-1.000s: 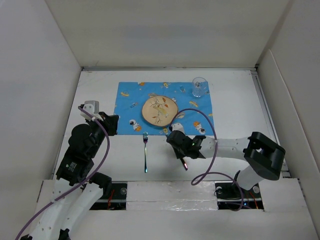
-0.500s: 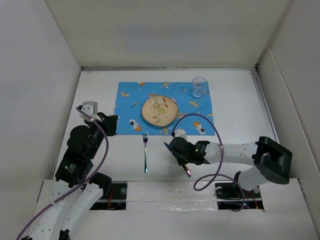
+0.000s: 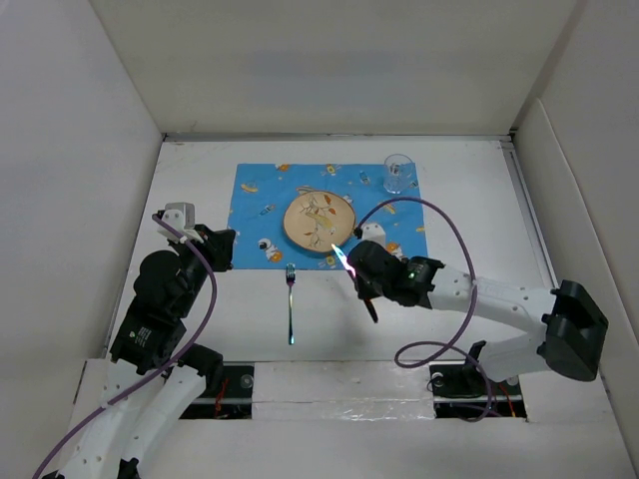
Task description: Set the dinner table for one person
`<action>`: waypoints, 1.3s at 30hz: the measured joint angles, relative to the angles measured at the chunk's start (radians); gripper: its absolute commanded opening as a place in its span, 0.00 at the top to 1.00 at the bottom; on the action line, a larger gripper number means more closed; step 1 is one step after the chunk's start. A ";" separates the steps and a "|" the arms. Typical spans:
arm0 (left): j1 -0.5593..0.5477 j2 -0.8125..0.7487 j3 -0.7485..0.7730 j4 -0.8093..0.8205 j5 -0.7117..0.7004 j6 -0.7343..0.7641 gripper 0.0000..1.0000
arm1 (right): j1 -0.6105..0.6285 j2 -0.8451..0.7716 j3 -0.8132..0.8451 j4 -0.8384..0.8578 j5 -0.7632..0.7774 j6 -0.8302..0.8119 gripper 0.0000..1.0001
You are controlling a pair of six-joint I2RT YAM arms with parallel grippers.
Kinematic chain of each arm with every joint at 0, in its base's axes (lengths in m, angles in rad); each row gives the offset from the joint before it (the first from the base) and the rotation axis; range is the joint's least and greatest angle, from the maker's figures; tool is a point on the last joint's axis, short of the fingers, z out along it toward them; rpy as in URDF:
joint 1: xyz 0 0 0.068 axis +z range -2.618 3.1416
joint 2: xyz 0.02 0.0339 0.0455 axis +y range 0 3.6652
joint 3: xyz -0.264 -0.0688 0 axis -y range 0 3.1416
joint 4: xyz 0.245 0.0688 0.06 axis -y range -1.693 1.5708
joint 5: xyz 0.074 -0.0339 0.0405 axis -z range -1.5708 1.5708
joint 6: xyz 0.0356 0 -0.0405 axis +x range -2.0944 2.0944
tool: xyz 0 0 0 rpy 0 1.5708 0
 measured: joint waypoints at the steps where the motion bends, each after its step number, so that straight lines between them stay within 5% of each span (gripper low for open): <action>1: 0.000 0.000 0.000 0.000 0.000 0.000 0.97 | -0.039 0.000 0.024 0.006 0.005 -0.010 1.00; 14: 0.000 0.000 0.000 0.002 0.014 0.000 0.97 | -0.459 0.317 0.293 0.144 0.006 -0.120 1.00; 26: 0.000 0.000 0.000 0.002 0.048 -0.001 0.96 | -0.567 0.624 0.430 0.179 -0.051 -0.032 1.00; 29: 0.000 0.002 0.000 0.002 0.048 -0.004 0.87 | -0.571 0.650 0.454 0.180 -0.056 -0.014 0.86; 34: 0.000 0.056 0.000 0.001 0.041 -0.018 0.68 | -0.575 0.653 0.459 0.184 -0.065 0.004 0.48; 39: 0.000 0.195 0.000 -0.003 0.074 -0.026 0.63 | -0.576 0.614 0.449 0.188 -0.079 -0.009 0.37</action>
